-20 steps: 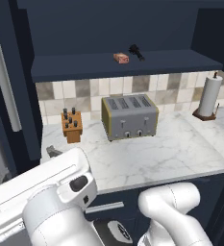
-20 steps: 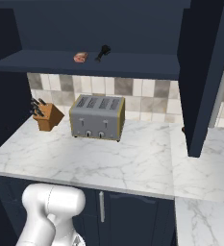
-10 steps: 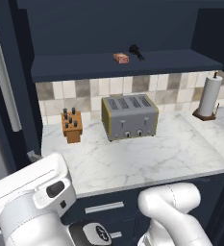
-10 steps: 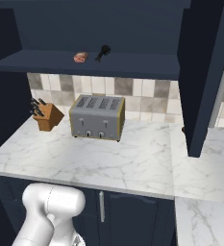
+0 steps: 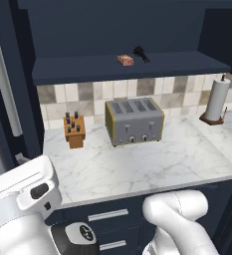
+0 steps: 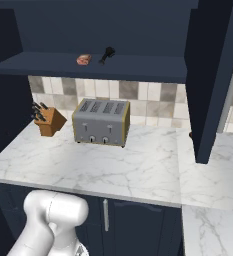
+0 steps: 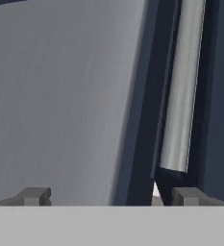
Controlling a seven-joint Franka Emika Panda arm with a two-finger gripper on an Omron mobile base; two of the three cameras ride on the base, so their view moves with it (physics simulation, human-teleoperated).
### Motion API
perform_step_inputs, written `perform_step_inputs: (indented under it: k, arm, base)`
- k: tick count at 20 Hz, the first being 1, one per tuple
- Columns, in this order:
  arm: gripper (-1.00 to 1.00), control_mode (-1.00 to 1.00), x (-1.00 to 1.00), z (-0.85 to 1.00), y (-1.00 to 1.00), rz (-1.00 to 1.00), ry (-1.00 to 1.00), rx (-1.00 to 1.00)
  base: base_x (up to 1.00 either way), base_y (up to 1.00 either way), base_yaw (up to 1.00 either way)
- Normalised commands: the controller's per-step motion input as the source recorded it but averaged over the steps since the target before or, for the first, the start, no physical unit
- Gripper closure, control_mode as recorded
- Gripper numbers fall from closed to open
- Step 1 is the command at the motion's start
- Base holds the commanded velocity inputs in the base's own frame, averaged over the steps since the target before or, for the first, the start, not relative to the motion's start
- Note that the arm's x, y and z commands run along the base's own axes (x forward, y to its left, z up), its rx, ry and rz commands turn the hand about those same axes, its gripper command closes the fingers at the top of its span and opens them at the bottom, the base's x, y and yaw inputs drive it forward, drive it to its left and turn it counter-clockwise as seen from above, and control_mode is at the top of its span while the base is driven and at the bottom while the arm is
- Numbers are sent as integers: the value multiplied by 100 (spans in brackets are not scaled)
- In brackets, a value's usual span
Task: Pick up the bar soap and dish brush from the sink, and place them back in the cabinet, and close the cabinet doors.
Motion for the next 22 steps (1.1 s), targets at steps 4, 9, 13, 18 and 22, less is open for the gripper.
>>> perform_step_inputs:
  k: [4, 9, 13, 18, 22]
  arm:
    - [-100, -100, 27, -14, 30, 0, -1, 0]
    - [-100, -100, 18, -13, 38, 0, 0, 0]
    - [-100, -100, 2, -10, 42, 0, 0, 0]
    - [-100, -100, 23, -12, 44, 0, 0, -1]
    - [-100, -100, 34, -8, 30, 0, -1, 0]
  base:
    - [0, 0, 0]
    - [0, 0, 0]
    - [0, 0, 0]
    - [0, 0, 0]
    - [0, 0, 0]
